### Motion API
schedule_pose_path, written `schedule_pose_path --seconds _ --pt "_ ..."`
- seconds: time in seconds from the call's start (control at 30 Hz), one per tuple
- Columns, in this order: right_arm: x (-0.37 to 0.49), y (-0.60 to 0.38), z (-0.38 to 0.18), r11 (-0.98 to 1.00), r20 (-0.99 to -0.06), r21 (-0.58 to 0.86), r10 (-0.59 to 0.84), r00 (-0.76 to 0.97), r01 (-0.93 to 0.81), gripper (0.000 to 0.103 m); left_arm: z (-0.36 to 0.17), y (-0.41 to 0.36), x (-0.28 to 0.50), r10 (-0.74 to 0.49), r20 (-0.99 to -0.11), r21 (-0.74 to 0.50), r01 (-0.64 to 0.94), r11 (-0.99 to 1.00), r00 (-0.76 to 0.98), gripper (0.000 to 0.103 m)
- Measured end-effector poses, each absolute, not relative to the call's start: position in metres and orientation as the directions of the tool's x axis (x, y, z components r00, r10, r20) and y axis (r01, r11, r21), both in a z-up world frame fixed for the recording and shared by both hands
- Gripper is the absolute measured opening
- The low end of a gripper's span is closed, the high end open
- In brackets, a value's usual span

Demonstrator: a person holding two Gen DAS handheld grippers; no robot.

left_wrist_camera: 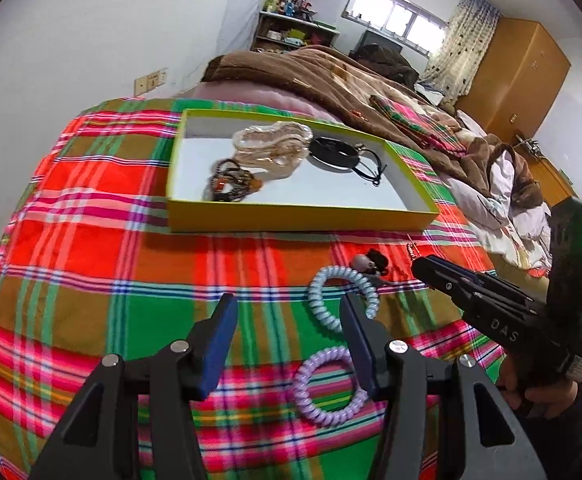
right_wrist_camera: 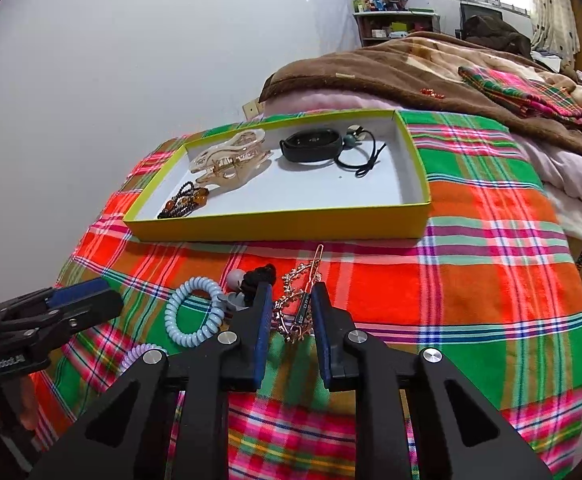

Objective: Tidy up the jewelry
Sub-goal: 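Grasp the gold chain earring with right gripper while left grasps light blue coil hair tie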

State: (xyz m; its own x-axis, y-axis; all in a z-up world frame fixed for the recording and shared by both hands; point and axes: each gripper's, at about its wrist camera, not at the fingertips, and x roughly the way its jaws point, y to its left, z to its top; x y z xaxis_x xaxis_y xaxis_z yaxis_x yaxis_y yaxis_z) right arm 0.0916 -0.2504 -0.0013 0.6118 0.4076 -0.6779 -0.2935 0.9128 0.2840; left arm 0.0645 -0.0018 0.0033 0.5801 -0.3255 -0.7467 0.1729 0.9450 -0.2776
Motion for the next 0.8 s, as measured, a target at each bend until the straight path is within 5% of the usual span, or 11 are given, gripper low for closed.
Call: schedule_pose_path --seconds 0.6,0.8 --pt "0.075 -0.289 0.01 0.924 -0.632 0.278 0.381 0.675 -0.261 0.02 -0.017 -0.04 0.088 -0.215 -0.819 -0.13 0.193 0.973 0.533 0.055" --pt "0.073 -0.294 0.011 0.924 -0.623 0.275 0.381 0.683 -0.265 0.02 -0.019 -0.048 0.088 -0.174 -0.819 -0.07 0.206 0.976 0.546 0.044"
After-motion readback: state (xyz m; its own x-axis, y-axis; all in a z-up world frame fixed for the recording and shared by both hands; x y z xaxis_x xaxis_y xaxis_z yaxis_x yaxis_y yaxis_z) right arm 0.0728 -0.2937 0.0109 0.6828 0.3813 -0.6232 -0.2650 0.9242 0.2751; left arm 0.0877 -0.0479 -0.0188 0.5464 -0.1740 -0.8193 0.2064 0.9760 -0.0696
